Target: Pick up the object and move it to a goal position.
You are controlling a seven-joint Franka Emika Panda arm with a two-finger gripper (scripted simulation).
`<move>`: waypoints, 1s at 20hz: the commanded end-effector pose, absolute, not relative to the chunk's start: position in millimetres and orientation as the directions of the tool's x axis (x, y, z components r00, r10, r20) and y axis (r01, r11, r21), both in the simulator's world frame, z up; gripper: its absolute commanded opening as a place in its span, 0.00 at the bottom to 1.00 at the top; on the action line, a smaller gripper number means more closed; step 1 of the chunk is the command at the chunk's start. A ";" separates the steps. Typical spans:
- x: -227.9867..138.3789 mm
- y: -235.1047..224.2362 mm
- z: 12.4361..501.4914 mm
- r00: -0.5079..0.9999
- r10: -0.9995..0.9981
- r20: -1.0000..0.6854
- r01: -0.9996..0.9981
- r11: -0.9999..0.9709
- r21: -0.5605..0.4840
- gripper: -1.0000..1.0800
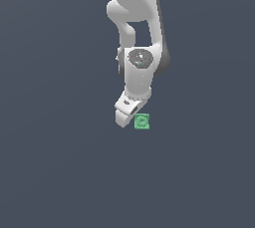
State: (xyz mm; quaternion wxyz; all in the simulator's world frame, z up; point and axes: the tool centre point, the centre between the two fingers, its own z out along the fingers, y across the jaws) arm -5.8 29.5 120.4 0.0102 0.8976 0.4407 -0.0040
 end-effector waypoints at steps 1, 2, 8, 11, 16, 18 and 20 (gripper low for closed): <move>-7.4 34.7 116.5 0.546 0.838 -0.016 0.838 -0.546 0.012 0.96; -8.0 36.8 115.0 0.519 0.854 -0.016 0.854 -0.519 0.011 0.96; -11.9 49.5 106.1 0.350 0.937 -0.013 0.937 -0.350 0.005 0.96; -13.8 55.5 102.1 0.266 0.964 -0.010 0.964 -0.266 0.003 0.96; -16.4 63.5 97.2 0.154 0.988 -0.005 0.988 -0.154 0.001 0.96; -17.2 66.0 95.7 0.119 0.993 -0.004 0.993 -0.119 0.000 0.96; -17.9 68.0 94.5 0.090 0.996 -0.002 0.996 -0.090 0.000 0.96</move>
